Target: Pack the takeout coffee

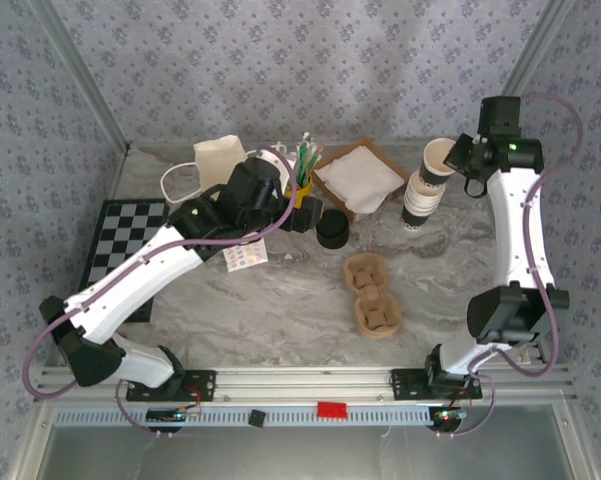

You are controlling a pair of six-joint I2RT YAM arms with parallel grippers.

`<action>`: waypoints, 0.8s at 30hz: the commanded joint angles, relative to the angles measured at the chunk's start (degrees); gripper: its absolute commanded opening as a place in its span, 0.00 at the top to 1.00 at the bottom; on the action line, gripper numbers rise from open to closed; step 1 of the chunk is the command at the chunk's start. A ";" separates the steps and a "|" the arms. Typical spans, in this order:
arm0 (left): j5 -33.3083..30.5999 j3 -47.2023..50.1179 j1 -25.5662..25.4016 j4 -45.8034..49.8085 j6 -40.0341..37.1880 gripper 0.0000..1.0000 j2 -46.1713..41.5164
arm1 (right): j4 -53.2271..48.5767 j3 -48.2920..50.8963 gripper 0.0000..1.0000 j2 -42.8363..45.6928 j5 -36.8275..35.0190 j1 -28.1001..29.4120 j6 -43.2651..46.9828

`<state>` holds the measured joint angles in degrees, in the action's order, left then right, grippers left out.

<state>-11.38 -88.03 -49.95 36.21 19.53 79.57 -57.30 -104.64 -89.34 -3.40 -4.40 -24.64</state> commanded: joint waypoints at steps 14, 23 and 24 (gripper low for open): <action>-10.46 7.87 -0.06 9.85 5.90 0.01 -15.44 | -3.96 1.21 1.00 6.90 -5.90 25.87 0.26; -10.85 13.18 0.56 10.98 10.58 0.01 -20.12 | 4.65 11.06 1.00 2.15 0.78 35.81 -1.95; -10.81 13.44 0.69 10.92 11.02 0.01 -20.36 | 5.41 12.02 1.00 1.41 1.10 36.42 -2.07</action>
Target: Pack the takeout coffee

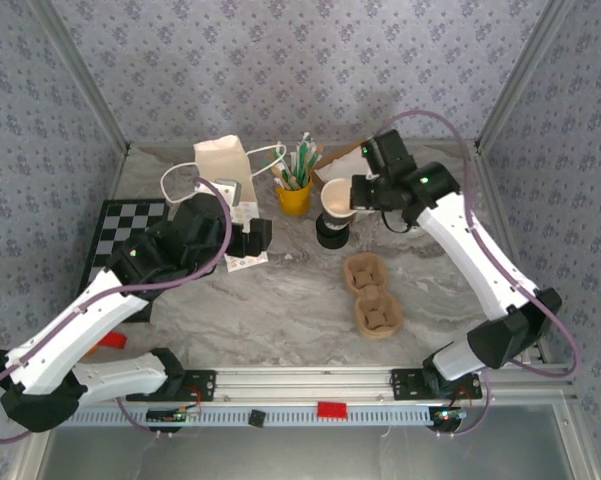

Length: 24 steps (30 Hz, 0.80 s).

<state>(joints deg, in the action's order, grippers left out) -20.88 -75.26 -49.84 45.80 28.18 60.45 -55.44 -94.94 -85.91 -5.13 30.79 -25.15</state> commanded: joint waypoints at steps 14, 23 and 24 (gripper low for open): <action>2.10 1.61 2.16 -0.80 3.37 0.01 0.92 | 5.33 12.97 1.00 -1.68 6.31 -9.05 -5.32; 3.48 0.04 2.79 -1.51 3.06 0.01 3.40 | 9.25 13.64 1.00 -4.41 7.29 -14.72 -3.98; 3.48 -0.10 2.74 -1.51 3.00 0.01 3.46 | 8.98 13.59 1.00 -4.89 6.93 -14.92 -3.87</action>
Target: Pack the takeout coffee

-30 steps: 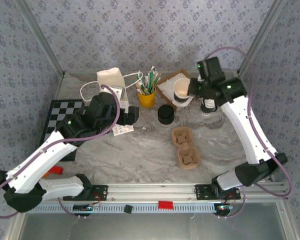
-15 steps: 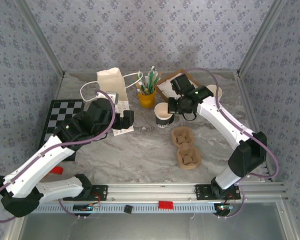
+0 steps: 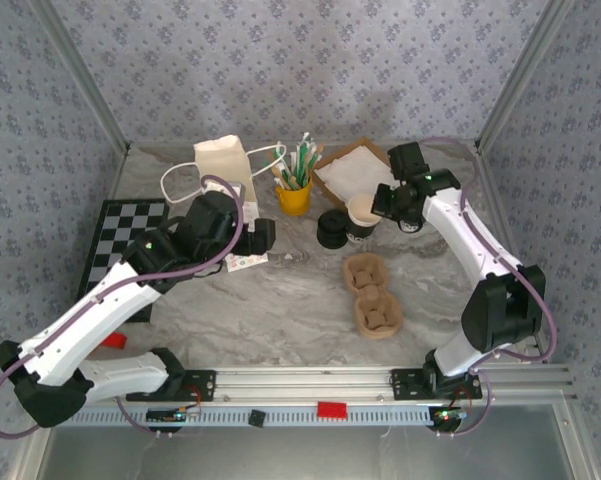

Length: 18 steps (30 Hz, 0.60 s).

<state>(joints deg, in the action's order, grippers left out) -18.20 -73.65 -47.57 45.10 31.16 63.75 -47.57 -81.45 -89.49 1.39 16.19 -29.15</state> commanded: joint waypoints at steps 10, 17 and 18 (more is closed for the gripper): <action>0.73 -2.12 0.82 -1.20 0.14 0.01 0.93 | 1.33 1.01 1.00 -3.67 -2.16 -2.39 1.52; 0.87 -2.55 1.16 -1.26 0.12 0.01 1.27 | 0.70 -0.52 1.00 -1.33 -0.34 -2.56 1.22; 0.84 -2.55 1.13 -1.24 0.08 0.00 1.31 | 0.36 -1.04 1.00 -0.89 -0.23 -2.59 1.20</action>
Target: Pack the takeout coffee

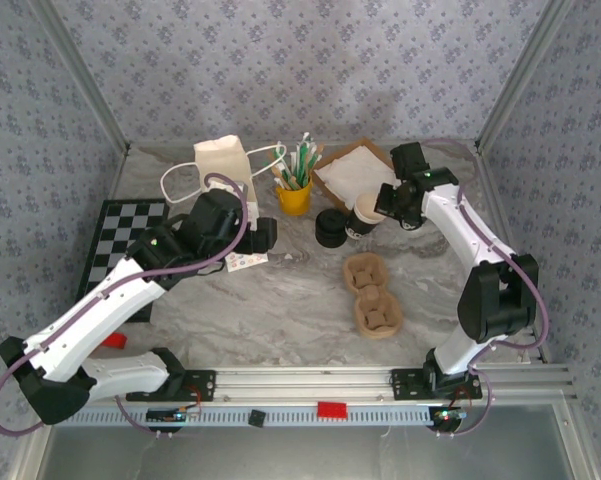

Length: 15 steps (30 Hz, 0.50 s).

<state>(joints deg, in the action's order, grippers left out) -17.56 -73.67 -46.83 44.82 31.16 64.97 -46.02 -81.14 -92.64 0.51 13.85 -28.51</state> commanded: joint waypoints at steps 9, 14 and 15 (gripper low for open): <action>1.28 -2.32 0.46 -1.66 0.44 0.01 0.06 | -1.91 0.71 1.00 3.09 -0.91 -0.75 0.93; 1.74 -2.53 0.40 -1.73 0.37 0.01 0.44 | -1.40 1.34 1.00 0.98 -1.20 -0.83 1.48; 1.78 -2.53 0.44 -1.75 0.40 0.00 0.51 | -0.90 1.57 1.00 0.74 -1.91 -1.00 1.59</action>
<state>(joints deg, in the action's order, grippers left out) -16.71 -73.67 -46.74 44.16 31.18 65.06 -46.68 -80.42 -90.59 0.40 13.37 -28.05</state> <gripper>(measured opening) 0.994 0.052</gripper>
